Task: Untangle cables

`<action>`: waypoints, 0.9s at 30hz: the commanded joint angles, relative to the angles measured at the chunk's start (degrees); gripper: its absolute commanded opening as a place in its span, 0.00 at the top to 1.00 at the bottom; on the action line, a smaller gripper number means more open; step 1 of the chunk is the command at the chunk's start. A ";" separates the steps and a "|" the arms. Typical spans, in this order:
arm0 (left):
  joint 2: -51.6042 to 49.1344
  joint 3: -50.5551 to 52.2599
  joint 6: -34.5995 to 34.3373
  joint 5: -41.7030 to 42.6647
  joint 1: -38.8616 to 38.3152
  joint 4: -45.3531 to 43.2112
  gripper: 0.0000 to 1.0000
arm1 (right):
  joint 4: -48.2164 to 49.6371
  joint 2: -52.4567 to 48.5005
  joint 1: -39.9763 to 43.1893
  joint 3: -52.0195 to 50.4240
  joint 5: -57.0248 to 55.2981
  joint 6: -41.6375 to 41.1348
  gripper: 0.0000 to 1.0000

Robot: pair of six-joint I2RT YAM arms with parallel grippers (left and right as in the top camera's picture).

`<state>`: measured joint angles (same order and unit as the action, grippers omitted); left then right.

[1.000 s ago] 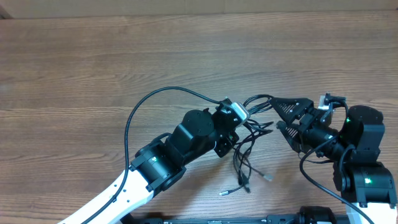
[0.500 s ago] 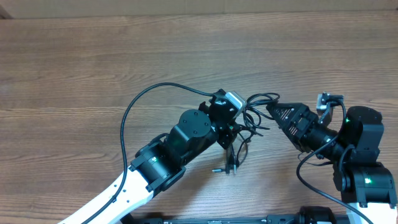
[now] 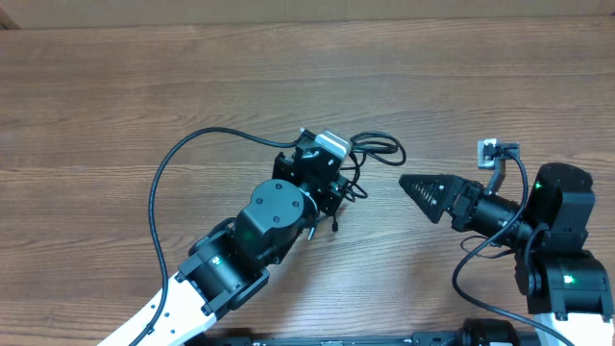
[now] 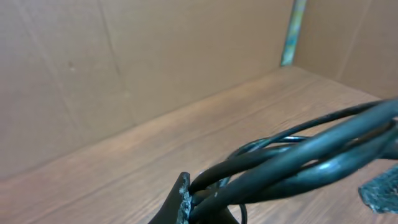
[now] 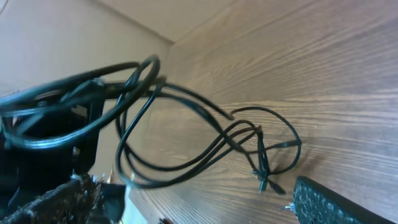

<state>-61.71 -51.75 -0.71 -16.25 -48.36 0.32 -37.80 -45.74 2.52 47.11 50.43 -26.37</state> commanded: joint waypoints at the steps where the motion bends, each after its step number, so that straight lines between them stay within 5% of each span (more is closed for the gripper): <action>1: 1.09 -1.05 2.93 0.83 0.11 -4.07 0.96 | 0.92 0.66 -0.22 1.22 6.62 7.63 0.01; 8: 1.05 -1.05 -1.55 17.20 0.11 -12.28 0.96 | 1.29 0.66 -0.22 1.22 12.44 12.96 0.01; 20: 0.96 -1.05 -4.74 20.39 -0.04 -18.91 0.96 | 1.60 0.66 -0.33 1.22 25.75 24.50 0.01; 27: 0.96 -1.05 -7.69 25.31 -0.04 -23.87 0.96 | -0.52 0.63 -0.33 1.22 18.95 24.92 0.01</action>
<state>-61.67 -51.75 -6.33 5.06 -48.36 -21.41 -37.36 -45.74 2.52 47.13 72.95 -2.81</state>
